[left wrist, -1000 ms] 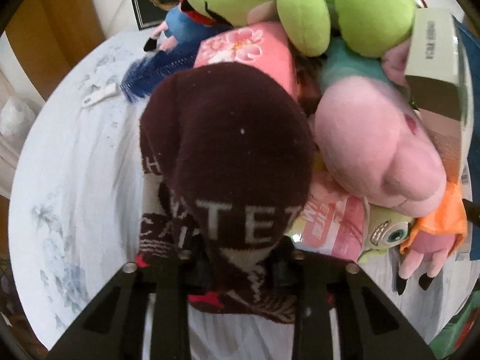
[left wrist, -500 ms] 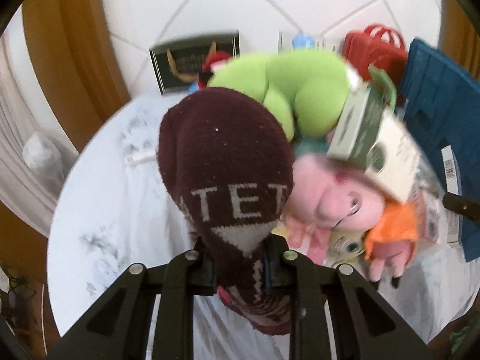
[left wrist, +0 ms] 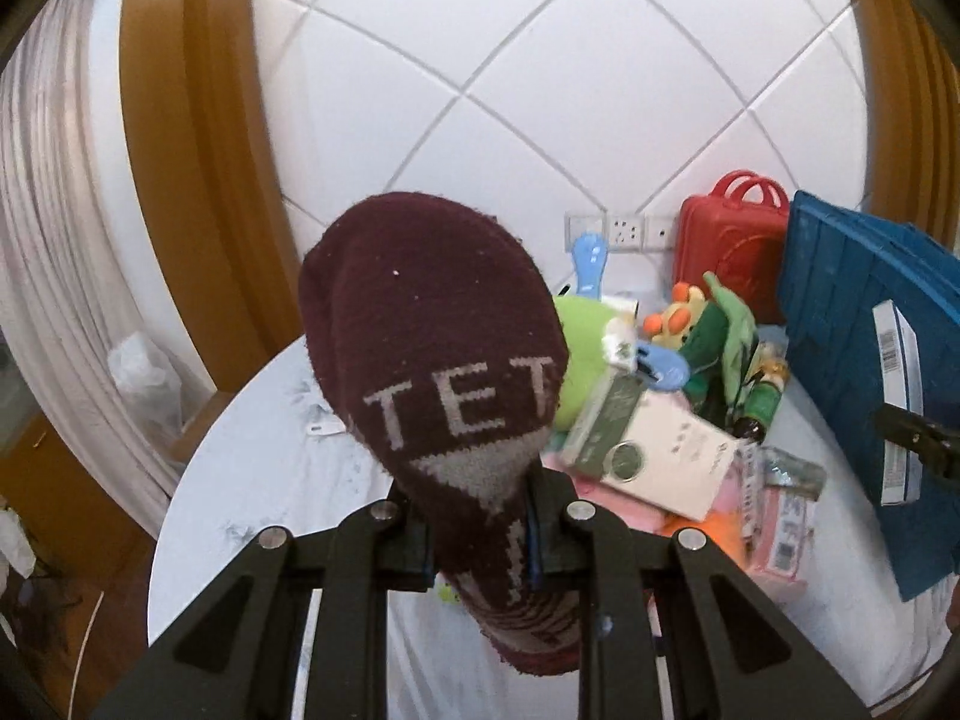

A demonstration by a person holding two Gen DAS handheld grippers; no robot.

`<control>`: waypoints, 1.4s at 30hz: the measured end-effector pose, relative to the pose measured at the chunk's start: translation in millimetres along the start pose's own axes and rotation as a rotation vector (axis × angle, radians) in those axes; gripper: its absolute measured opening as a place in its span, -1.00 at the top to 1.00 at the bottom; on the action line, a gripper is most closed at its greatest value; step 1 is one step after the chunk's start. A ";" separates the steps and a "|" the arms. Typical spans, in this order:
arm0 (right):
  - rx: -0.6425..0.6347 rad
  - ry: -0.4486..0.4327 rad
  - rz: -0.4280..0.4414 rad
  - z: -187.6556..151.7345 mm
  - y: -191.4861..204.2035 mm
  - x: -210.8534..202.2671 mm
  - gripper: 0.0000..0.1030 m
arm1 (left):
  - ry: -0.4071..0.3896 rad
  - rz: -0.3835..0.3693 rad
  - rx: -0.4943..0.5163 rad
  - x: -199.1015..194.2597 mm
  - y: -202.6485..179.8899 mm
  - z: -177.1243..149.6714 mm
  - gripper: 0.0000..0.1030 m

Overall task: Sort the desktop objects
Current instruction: 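Lift and carry the beanie and Paracetamol box over the crate, then open the left tool to drop the beanie while the right drops the box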

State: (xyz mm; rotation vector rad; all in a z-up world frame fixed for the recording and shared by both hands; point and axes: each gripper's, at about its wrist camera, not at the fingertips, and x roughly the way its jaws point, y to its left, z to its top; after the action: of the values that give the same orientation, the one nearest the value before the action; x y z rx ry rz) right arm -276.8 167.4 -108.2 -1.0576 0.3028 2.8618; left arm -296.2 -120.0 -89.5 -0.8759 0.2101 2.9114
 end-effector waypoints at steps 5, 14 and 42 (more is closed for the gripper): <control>-0.072 -0.064 0.007 6.5 -4.9 -31.8 -0.54 | -0.028 -0.018 -0.004 -25.5 -28.0 3.8 0.61; -0.091 -0.205 -0.087 4.7 -6.7 -108.5 -0.54 | -0.095 -0.132 0.037 -67.6 -58.3 5.9 0.61; -0.169 -0.391 -0.430 26.9 -288.9 -268.5 -0.54 | -0.300 -0.332 0.193 -183.8 -439.7 81.8 0.61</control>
State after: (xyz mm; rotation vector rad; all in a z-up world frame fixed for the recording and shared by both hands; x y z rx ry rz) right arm -49.9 454.8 40.8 -0.4791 -0.1750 2.6412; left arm -130.9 317.3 34.0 -0.3930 0.2845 2.6115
